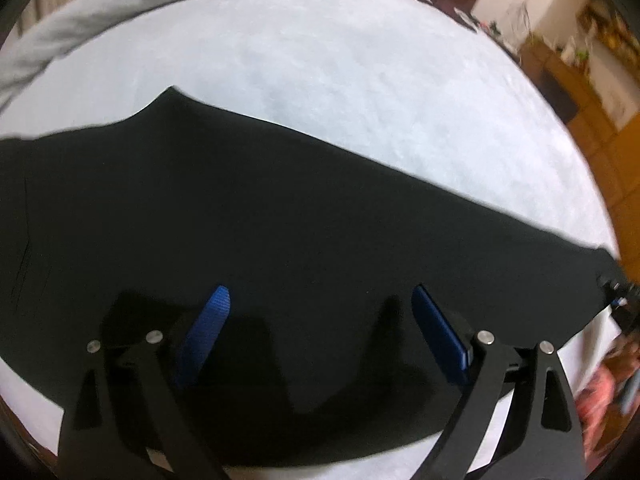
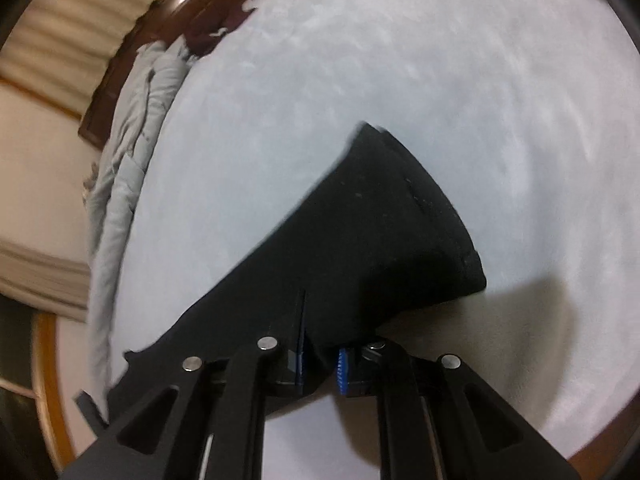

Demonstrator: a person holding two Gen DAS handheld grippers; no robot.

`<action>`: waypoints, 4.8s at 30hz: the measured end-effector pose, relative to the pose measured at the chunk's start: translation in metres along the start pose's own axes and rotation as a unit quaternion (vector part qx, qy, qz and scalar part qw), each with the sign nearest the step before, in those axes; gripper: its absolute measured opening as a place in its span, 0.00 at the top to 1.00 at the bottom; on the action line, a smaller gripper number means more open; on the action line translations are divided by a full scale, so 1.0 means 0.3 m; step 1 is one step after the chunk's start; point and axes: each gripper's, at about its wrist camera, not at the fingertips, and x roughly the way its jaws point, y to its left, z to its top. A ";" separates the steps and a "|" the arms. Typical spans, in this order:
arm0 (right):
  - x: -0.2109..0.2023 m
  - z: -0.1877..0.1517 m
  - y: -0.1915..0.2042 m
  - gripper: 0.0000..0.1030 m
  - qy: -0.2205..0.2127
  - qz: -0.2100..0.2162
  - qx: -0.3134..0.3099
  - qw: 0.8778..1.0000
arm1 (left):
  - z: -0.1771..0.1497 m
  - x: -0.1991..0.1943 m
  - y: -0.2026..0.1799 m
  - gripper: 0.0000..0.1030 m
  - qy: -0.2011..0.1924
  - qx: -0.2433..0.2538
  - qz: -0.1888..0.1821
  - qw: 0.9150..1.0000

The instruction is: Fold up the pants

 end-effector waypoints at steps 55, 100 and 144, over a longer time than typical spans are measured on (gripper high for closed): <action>0.295 -0.538 0.918 0.27 0.203 0.195 -0.263 0.923 | 0.042 -0.094 0.214 0.10 0.036 -0.141 -0.101 0.984; 0.362 -0.260 0.678 0.44 0.143 0.104 -0.158 0.972 | -0.004 -0.026 0.033 0.65 0.020 -0.074 -0.025 0.997; 0.298 -0.454 0.750 0.40 0.158 0.099 -0.229 0.955 | -0.012 -0.352 0.603 0.21 -0.058 -0.199 0.067 0.976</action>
